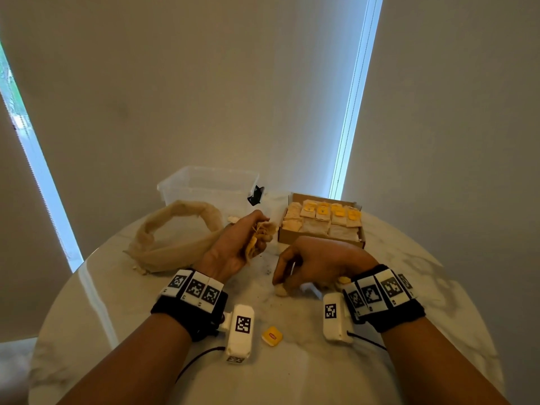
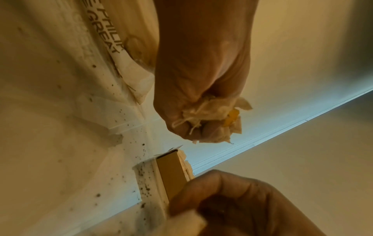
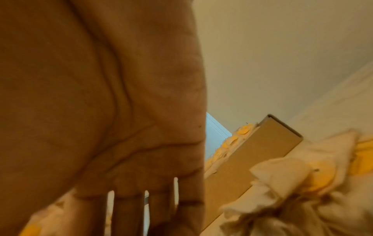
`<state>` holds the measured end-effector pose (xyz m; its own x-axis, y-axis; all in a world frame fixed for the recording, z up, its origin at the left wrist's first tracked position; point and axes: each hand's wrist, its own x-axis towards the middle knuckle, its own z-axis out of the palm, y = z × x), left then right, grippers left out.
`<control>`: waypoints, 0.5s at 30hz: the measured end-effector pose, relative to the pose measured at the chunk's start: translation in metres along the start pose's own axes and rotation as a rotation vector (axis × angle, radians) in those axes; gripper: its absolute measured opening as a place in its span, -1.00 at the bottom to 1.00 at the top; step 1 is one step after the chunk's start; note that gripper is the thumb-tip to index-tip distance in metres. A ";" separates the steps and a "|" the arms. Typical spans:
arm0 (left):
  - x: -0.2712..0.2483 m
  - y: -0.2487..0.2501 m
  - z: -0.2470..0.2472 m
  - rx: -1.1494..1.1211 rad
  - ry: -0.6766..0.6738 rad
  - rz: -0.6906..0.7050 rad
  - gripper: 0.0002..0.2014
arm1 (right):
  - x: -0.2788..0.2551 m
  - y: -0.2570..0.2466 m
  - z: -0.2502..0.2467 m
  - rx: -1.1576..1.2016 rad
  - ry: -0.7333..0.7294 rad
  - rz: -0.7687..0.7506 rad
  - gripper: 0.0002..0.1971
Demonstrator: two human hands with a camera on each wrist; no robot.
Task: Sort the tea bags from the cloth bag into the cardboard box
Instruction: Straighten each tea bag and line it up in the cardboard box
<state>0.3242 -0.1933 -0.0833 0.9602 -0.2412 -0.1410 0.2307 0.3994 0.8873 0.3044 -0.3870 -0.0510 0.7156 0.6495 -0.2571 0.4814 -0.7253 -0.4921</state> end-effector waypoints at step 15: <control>-0.015 -0.004 0.011 0.521 -0.069 0.084 -0.49 | -0.023 0.034 -0.014 0.583 0.645 -0.096 -0.67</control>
<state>0.3069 -0.2009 -0.0799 0.9552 -0.2922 -0.0462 0.0274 -0.0682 0.9973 0.3116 -0.4297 -0.0502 0.9168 0.3182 0.2414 0.3451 -0.3270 -0.8798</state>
